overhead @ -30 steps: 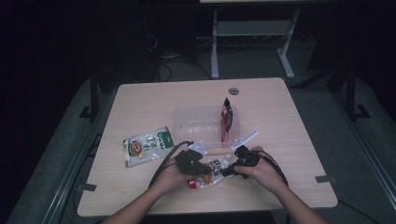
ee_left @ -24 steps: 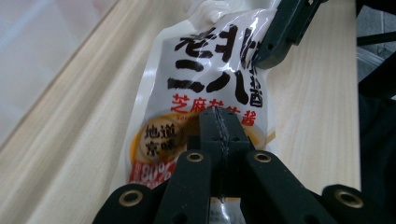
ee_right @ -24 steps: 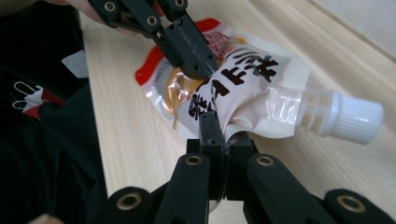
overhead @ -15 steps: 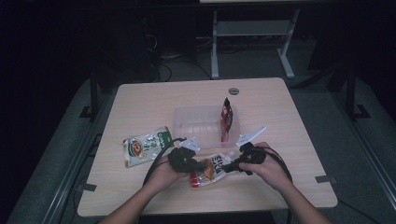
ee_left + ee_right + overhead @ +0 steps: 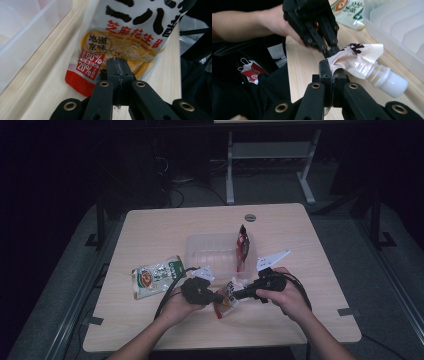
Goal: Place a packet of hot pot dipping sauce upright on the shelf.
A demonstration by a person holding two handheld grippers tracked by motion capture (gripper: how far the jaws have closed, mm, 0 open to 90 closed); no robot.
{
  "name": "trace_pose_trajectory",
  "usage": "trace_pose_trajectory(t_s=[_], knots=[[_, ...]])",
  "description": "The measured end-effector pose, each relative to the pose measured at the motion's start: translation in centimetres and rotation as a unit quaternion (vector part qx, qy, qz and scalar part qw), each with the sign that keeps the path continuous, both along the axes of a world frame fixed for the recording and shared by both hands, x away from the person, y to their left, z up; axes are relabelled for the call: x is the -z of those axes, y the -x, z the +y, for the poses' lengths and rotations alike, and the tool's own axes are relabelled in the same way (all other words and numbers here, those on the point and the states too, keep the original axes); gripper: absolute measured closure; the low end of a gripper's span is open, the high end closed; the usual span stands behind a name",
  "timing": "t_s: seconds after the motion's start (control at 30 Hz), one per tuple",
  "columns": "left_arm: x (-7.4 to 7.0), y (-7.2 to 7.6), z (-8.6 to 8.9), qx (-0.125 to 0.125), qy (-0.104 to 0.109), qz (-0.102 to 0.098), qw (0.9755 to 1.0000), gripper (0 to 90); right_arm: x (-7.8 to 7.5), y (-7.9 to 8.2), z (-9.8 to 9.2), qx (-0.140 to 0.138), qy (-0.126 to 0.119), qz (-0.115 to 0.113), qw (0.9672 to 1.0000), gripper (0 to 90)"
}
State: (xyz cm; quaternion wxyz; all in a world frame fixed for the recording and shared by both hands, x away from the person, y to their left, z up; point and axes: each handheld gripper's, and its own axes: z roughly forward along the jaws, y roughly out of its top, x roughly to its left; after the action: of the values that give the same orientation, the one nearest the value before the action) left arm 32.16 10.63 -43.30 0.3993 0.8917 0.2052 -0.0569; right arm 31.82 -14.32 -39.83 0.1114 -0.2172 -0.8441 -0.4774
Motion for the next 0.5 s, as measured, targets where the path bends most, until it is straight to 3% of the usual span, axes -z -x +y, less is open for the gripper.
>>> trace_pose_trajectory(t_s=[0.17, 0.33, 0.5], knots=[[-0.1, 0.2, -0.5, 0.005, 0.005, -0.004, 1.0, 89.9, -0.5, 0.1, 0.3, -0.005, -0.008, -0.005, 0.9999, 89.2], [-0.4, -0.1, 0.3, 0.003, 0.01, -0.007, 0.9999, 89.7, -0.7, 0.2, 0.0, 0.0, -0.006, -0.015, 0.9999, 89.2], [-1.1, 0.1, 1.4, -0.005, 0.013, -0.014, 0.9998, 77.2, -1.2, 0.1, -0.3, 0.007, -0.008, -0.024, 0.9997, 89.2]])
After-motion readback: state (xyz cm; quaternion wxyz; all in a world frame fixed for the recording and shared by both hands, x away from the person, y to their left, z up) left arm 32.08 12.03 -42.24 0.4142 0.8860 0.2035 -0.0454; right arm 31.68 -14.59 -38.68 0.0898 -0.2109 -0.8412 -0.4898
